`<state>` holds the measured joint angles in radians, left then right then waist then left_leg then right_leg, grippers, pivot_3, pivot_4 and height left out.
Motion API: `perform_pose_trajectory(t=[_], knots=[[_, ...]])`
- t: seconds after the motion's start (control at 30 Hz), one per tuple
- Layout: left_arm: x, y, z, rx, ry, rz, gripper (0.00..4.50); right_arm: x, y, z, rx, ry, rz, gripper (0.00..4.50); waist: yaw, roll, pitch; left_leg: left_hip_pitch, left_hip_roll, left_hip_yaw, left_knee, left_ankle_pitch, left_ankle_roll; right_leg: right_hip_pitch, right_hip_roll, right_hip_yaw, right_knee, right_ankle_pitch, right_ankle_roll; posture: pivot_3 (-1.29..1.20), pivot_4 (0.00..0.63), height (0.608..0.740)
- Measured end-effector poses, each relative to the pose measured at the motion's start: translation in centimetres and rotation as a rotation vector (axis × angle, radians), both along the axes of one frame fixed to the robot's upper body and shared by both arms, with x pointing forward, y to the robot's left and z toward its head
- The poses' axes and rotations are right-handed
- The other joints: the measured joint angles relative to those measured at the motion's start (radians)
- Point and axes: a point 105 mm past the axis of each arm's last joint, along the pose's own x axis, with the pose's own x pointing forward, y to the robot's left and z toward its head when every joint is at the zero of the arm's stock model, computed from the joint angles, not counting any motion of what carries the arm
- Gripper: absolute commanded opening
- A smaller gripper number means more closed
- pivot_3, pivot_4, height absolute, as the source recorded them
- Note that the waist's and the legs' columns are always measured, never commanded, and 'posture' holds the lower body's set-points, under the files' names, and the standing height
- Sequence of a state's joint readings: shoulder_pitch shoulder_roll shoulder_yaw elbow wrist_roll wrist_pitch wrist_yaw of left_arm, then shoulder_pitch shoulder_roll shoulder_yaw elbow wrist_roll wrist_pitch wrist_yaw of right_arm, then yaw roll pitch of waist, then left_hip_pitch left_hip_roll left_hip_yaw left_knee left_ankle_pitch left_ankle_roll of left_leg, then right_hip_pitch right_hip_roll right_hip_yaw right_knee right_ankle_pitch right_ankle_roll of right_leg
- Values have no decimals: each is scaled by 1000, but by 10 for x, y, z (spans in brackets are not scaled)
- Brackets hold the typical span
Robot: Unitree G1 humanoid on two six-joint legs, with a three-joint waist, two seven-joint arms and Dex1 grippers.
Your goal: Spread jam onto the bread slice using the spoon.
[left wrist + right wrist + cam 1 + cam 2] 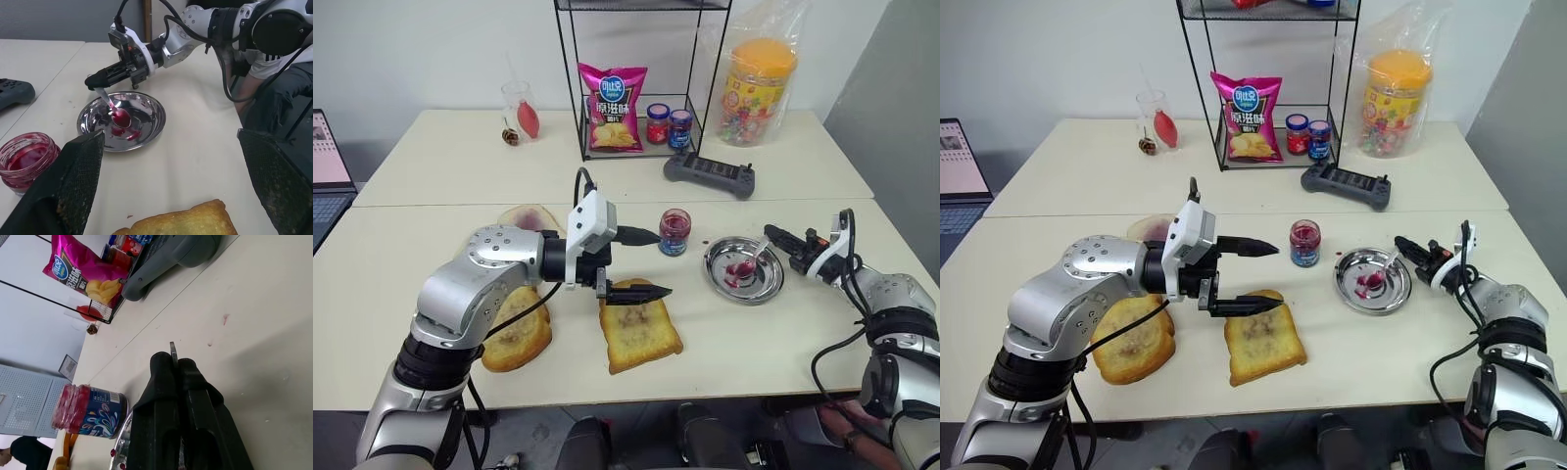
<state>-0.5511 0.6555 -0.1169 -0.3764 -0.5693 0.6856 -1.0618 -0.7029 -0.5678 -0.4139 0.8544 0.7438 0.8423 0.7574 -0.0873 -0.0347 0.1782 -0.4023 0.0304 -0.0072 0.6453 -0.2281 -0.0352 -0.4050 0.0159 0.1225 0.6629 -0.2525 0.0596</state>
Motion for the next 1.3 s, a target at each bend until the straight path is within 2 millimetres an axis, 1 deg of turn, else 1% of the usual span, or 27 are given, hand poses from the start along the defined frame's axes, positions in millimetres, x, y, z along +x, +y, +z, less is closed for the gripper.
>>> perform_pose_trajectory(t=[0.07,0.1,0.17,0.27,0.3,0.37,0.43,0.5,0.53,0.57,0.63,0.73,0.8,0.83,0.9,1.1,1.2,1.3], knots=[[1,2,0,2,1,6,4500,-6,-1,3,-19,-5,23,43,0,0,0,0,0,0,0,0,0,0,0,0,0,0,0,0,150,740],[1,3,0,4,-1,10,4500,-10,0,9,-31,-20,44,43,1,2,1,-1,0,0,0,0,0,-1,0,0,0,0,0,0,150,740],[5,11,1,8,-2,44,4500,-20,8,36,-62,-99,105,43,0,5,3,-2,0,0,0,0,0,-2,0,0,0,0,0,0,150,740],[11,23,6,-2,-8,99,4500,-34,28,87,-123,-265,179,43,-3,6,4,-2,1,-2,-1,0,0,-2,1,-1,1,0,0,0,150,740],[12,27,7,-14,-8,117,4500,-38,36,100,-107,-305,187,43,-3,6,4,-1,1,-3,-1,0,0,-2,1,-1,1,0,0,0,150,740],[14,32,8,-29,-6,146,4500,-42,49,114,-70,-345,209,43,-2,6,4,-2,1,-3,0,0,0,-2,1,-1,1,0,0,0,150,740],[17,39,7,-44,-2,193,4500,-42,62,121,-62,-361,209,43,-1,6,4,-1,0,-2,0,0,0,-2,0,-1,1,0,0,0,150,740],[22,47,5,-63,3,260,4500,-35,78,134,-71,-394,195,43,-6,7,4,-2,0,0,0,0,0,-3,0,1,1,0,0,0,150,740],[24,49,5,-67,3,275,4500,-34,82,138,-76,-408,193,43,-5,7,4,-2,0,0,0,0,0,-3,0,1,1,0,0,0,150,740],[26,53,6,-78,-3,310,4500,-32,92,151,-93,-449,192,43,-3,7,4,-3,0,-1,0,0,0,-4,0,0,0,0,0,0,150,740],[29,59,7,-91,-8,359,4500,-30,106,166,-128,-515,196,43,-2,7,4,-4,1,-2,-1,0,0,-4,0,-1,-1,0,0,0,150,740],[29,64,0,-109,8,426,4500,-20,127,172,-186,-563,180,43,-1,7,4,-8,1,-2,-1,0,0,-8,0,-2,-1,0,0,0,150,740],[27,65,-5,-118,22,456,4500,-14,138,170,-230,-586,179,43,0,7,4,-16,1,-3,0,0,0,-16,-1,-2,1,1,-2,0,150,740],[25,65,-8,-122,32,468,4500,-11,140,168,-250,-593,175,43,2,7,4,-17,0,-3,0,0,0,-16,-1,-2,1,3,-5,0,150,740],[23,65,-13,-124,47,484,4500,-6,144,164,-282,-608,163,43,5,7,4,-17,0,-3,0,0,0,-16,-1,-3,0,3,-5,0,150,740],[15,61,-19,-139,51,514,4500,7,155,151,-373,-653,141,43,4,7,4,-17,0,-4,0,0,0,-16,-1,-4,1,3,-5,0,150,740],[15,61,-24,-138,64,529,4500,10,161,145,-442,-689,153,43,4,7,4,-17,0,-5,0,0,0,-16,-1,-4,1,3,-5,0,150,740],[15,61,-24,-141,63,537,4500,8,164,137,-467,-701,168,43,4,7,4,-17,0,-5,0,0,0,-16,-1,-5,1,3,-5,0,150,740]])
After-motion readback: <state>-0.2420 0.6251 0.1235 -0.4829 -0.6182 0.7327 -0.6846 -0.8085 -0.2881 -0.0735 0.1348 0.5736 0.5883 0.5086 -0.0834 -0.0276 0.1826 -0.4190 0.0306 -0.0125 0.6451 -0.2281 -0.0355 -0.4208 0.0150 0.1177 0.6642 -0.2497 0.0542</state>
